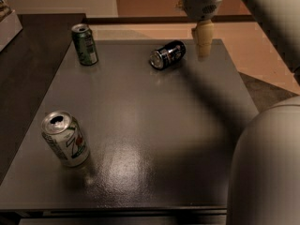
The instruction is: Place pepsi can upright
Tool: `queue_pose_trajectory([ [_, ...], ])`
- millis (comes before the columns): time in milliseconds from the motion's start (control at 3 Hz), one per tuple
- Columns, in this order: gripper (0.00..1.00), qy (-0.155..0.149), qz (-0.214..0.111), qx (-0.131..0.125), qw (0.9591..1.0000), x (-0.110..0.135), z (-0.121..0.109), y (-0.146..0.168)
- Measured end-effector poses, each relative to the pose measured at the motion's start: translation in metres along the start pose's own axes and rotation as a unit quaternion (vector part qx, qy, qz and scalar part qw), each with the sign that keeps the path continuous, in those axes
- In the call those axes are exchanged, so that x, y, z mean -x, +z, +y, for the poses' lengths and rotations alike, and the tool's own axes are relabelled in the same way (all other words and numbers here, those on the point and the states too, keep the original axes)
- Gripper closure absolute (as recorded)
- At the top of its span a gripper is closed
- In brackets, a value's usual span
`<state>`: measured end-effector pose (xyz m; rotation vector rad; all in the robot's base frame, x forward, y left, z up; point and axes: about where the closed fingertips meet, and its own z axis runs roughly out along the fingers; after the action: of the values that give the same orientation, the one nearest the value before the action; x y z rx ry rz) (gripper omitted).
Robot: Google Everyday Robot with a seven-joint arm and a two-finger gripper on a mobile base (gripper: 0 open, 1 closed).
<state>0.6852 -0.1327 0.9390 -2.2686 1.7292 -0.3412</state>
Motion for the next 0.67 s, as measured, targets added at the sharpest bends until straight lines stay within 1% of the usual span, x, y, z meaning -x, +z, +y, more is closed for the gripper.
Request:
queue_pose_trajectory([
  [333, 0.0, -0.051, 0.007, 0.014, 0.9986, 0.011, -0.009, 0.023],
  [667, 0.0, -0.095, 0.009, 0.03, 0.995, 0.021, -0.014, 0.044],
])
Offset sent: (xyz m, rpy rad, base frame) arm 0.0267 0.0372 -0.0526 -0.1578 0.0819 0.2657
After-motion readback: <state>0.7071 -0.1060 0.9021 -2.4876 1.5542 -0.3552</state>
